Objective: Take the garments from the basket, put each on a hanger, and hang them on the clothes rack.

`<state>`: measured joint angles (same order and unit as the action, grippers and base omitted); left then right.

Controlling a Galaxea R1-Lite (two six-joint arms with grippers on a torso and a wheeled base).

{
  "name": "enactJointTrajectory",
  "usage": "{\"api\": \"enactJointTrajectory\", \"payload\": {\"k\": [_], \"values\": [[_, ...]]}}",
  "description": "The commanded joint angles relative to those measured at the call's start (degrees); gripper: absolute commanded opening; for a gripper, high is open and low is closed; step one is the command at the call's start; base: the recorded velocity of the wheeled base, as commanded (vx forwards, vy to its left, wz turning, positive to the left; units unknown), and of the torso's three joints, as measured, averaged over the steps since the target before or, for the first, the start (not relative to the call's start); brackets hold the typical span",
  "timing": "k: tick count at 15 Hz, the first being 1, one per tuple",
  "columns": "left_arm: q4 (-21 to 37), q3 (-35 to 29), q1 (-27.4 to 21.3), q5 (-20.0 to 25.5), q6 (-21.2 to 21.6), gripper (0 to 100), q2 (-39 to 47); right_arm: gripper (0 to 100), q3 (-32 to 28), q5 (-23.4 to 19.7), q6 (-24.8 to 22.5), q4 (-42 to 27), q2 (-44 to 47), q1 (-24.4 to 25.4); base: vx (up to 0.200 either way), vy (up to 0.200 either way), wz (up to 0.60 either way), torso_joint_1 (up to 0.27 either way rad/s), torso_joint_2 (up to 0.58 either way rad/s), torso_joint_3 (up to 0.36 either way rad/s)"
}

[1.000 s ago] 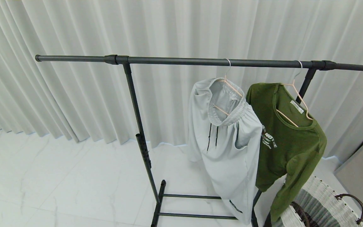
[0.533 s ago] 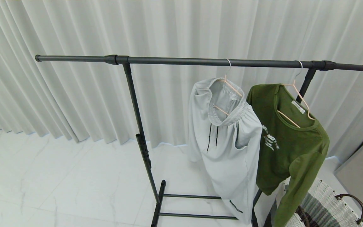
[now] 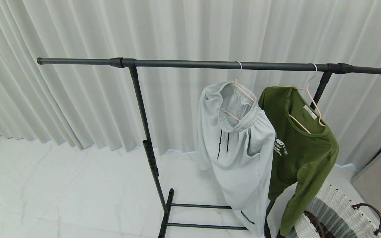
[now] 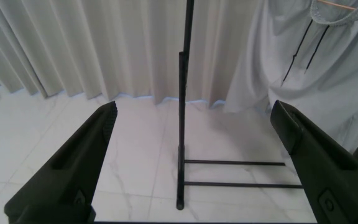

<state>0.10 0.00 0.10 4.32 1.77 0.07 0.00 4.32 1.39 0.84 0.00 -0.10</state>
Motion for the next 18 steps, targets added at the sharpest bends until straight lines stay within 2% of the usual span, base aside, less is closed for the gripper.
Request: {"api": "enactJointTrajectory", "payload": {"k": [1,18], "values": [[0.0,0.0,0.0,0.0,0.0,100,-0.1,100,0.0,0.0,0.0,0.0,0.1,0.0,0.000,0.000,0.00,0.000,0.00,0.000],[0.0,0.0,0.0,0.0,0.0,100,-0.1,100,0.0,0.0,-0.1,0.0,0.1,0.0,0.000,0.000,0.00,0.000,0.00,0.000]]}}
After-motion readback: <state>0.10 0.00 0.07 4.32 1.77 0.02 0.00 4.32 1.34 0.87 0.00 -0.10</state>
